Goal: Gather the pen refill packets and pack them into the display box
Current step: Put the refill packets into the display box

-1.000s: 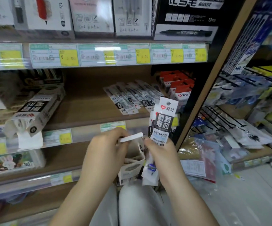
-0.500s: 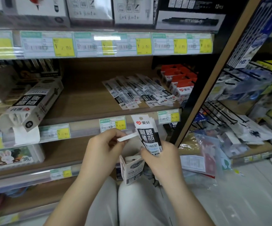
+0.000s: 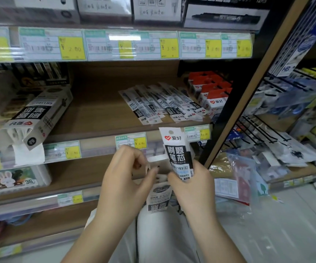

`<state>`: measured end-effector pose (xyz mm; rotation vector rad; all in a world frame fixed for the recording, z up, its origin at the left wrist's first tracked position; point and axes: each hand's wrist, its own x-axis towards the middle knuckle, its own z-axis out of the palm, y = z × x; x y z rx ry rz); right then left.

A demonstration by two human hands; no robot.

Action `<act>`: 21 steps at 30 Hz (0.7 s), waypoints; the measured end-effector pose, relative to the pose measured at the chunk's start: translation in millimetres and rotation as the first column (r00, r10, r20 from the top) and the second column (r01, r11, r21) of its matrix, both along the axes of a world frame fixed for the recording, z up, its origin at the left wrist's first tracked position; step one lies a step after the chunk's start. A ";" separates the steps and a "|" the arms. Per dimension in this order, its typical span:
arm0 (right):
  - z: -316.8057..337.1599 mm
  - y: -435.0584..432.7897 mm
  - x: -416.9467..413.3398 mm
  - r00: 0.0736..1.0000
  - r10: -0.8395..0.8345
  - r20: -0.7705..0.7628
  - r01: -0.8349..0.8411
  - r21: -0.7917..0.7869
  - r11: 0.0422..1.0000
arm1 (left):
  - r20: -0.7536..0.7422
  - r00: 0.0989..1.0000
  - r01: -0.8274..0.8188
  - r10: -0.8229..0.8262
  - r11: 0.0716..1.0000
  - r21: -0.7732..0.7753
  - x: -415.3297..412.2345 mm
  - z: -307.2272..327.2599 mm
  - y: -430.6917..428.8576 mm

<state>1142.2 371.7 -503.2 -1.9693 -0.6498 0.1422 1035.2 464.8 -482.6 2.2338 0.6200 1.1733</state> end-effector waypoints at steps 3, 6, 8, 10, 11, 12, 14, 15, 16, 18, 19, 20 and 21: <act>1.5 1.0 0.8 0.999 0.007 0.038 -0.006 -0.029 1.000 | -0.012 0.999 0.047 -0.046 0.999 0.010 -3.9 1.8 -8.7; 0.7 3.2 -1.6 1.000 0.024 0.016 -0.024 -0.044 0.999 | -0.161 0.971 0.192 -0.174 0.976 0.099 -6.6 -1.1 -17.5; 2.0 3.0 -2.5 0.999 0.036 -0.025 -0.036 -0.018 0.999 | -0.285 0.946 0.191 -0.156 0.976 0.101 -7.9 -2.6 -19.7; 2.7 1.8 -2.2 0.992 0.059 -0.108 -0.055 0.040 0.998 | -0.402 0.912 0.136 -0.082 0.985 0.107 -8.6 -2.1 -20.1; 3.2 1.5 -2.4 0.986 0.074 -0.150 -0.064 0.065 0.996 | -0.452 0.890 0.119 -0.050 0.985 0.125 -8.8 -2.0 -19.8; 3.1 1.4 -2.8 0.978 0.087 -0.188 -0.071 0.088 0.994 | -0.502 0.865 0.117 -0.022 0.980 0.159 -8.5 -2.1 -20.4; 3.1 2.1 -4.6 0.963 0.106 -0.249 -0.076 0.128 0.989 | -0.583 0.812 0.121 0.042 0.964 0.237 -6.1 -2.7 -24.7; 3.2 2.9 -4.8 0.957 0.105 -0.270 -0.067 0.144 0.987 | -0.617 0.783 0.115 0.077 0.957 0.266 -3.4 -2.4 -27.5; 2.6 3.8 -4.2 0.952 0.098 -0.288 -0.053 0.159 0.986 | -0.654 0.750 0.116 0.104 0.952 0.284 0.1 -0.6 -30.0; 1.8 6.2 -3.6 0.945 0.085 -0.315 -0.028 0.183 0.983 | -0.702 0.701 0.102 0.129 0.955 0.278 5.0 4.5 -33.7; 1.0 7.2 -3.1 0.943 0.083 -0.321 -0.021 0.191 0.981 | -0.702 0.699 0.085 0.136 0.959 0.271 5.3 7.0 -33.9; -0.3 8.1 -2.5 0.944 0.078 -0.321 -0.015 0.194 0.981 | -0.686 0.716 0.068 0.134 0.964 0.259 4.2 7.1 -31.2; -1.3 8.1 -2.1 0.947 0.068 -0.315 -0.006 0.193 0.981 | -0.668 0.735 0.057 0.120 0.970 0.237 3.2 9.5 -28.3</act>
